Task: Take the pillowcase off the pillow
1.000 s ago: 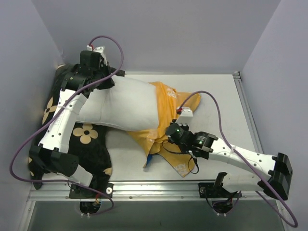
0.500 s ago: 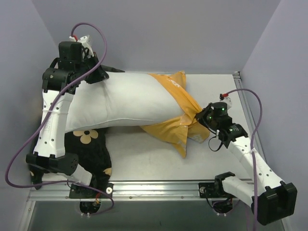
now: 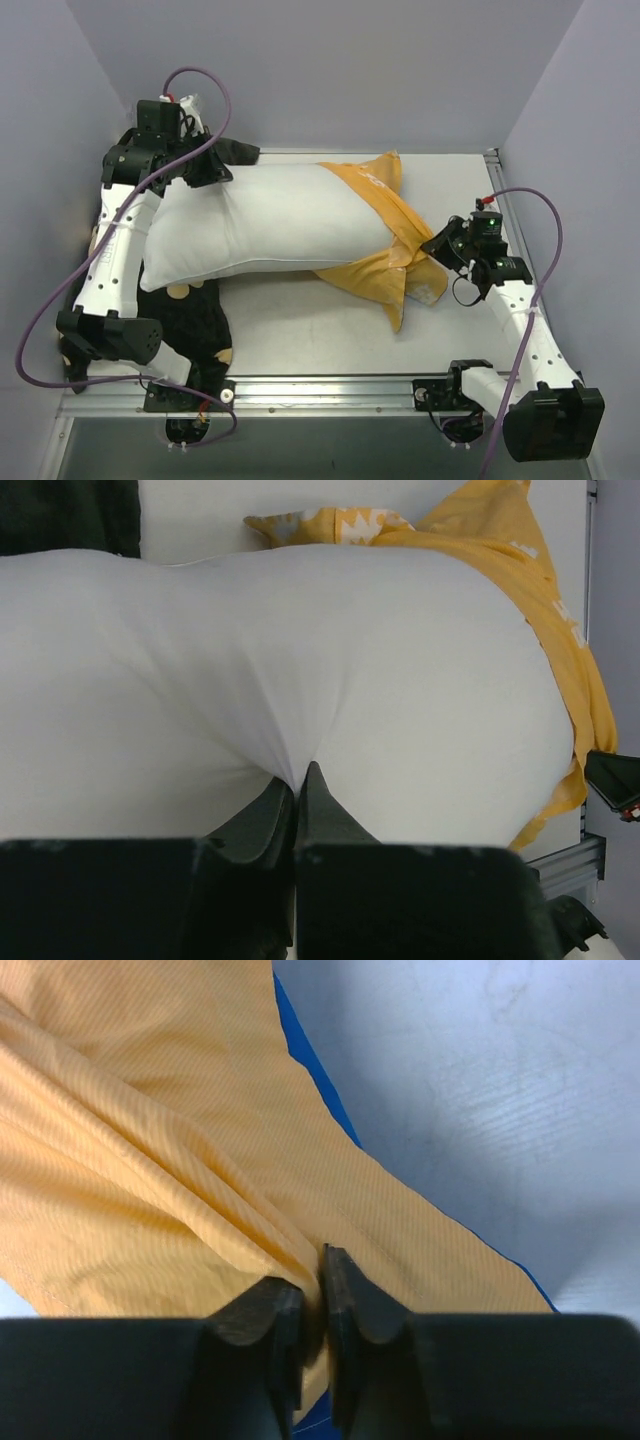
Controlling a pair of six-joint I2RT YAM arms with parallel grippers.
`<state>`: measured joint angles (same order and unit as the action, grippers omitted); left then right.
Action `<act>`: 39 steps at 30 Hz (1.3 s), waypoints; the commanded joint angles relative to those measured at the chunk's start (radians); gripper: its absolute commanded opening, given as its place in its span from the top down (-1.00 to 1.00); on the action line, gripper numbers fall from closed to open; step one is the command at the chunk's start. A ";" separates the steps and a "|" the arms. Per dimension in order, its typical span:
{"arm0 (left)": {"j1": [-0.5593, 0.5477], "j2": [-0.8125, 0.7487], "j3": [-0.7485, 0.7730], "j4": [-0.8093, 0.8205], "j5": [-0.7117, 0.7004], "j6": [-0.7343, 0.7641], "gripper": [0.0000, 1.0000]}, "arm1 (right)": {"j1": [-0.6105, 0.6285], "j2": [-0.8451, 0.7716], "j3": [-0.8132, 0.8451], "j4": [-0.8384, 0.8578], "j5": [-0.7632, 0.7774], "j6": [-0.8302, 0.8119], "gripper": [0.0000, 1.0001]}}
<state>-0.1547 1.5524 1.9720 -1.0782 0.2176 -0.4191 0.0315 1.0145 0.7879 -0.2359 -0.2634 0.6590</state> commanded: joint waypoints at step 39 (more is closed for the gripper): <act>-0.166 -0.644 -0.977 0.365 -0.084 0.016 1.00 | 0.380 0.970 1.179 -0.447 0.340 -0.389 0.96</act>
<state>-0.3210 0.9348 0.9829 -0.6079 0.1440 -0.4160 0.4820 1.9587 1.9285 -0.6044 -0.0296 0.2134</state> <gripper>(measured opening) 0.022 0.060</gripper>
